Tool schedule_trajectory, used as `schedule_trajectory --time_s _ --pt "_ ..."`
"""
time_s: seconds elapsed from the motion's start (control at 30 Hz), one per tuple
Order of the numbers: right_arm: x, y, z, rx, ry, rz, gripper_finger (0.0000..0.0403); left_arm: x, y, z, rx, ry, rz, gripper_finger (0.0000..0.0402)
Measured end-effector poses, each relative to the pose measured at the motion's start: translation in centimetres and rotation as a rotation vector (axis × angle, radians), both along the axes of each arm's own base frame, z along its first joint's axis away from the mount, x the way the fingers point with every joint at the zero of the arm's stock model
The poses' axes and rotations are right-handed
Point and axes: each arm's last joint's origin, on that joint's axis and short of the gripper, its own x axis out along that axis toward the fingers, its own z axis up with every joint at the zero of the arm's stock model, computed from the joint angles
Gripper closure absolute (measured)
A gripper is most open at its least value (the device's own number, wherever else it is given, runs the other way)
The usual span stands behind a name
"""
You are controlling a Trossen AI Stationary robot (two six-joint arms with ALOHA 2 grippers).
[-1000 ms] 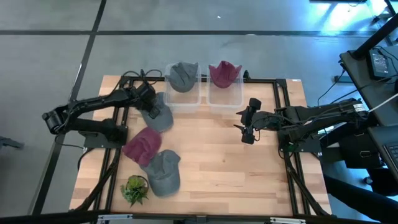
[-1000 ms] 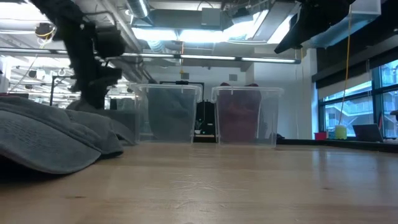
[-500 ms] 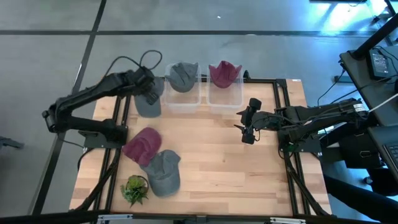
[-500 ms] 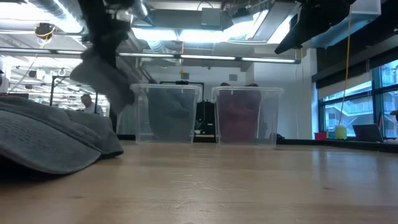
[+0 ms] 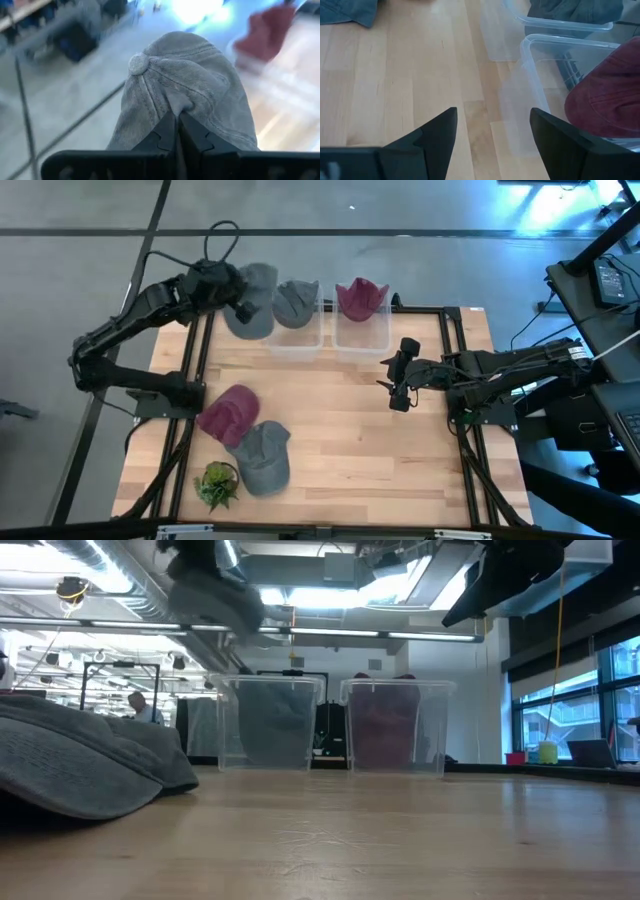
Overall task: Pick & Place hat
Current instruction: Put the top gray cap into the left transparent bin
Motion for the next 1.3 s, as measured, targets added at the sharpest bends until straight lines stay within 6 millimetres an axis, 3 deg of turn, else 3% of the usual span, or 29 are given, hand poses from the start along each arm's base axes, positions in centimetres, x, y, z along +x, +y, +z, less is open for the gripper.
schedule_trajectory --time_s 0.27,0.43,0.57,0.73,1.07,1.3 --pt "0.0 0.0 0.0 -0.001 -0.002 0.001 0.0153 5.5 0.0 0.2 0.160 -0.050 -0.170 0.0398" --pt "0.0 0.0 0.0 0.004 -0.004 -0.003 0.0153 9.5 0.7 -1.9 0.244 0.084 -0.121 0.0398" --pt "0.0 0.0 0.0 0.004 0.003 -0.003 0.0152 11.3 0.8 -3.4 0.238 0.114 -0.086 0.0398" --pt "-0.1 0.0 -0.1 0.003 0.014 -0.004 0.0152 12.3 0.9 -4.4 0.276 0.039 -0.083 0.0398" --pt "-0.5 -0.1 -3.4 -0.012 0.074 -0.016 0.0152 10.4 0.2 -9.9 0.389 -0.126 -0.095 0.0398" --pt "0.2 0.1 -2.7 0.018 -0.026 0.034 0.0153 9.8 0.1 -13.4 0.393 -0.158 -0.060 0.0398"
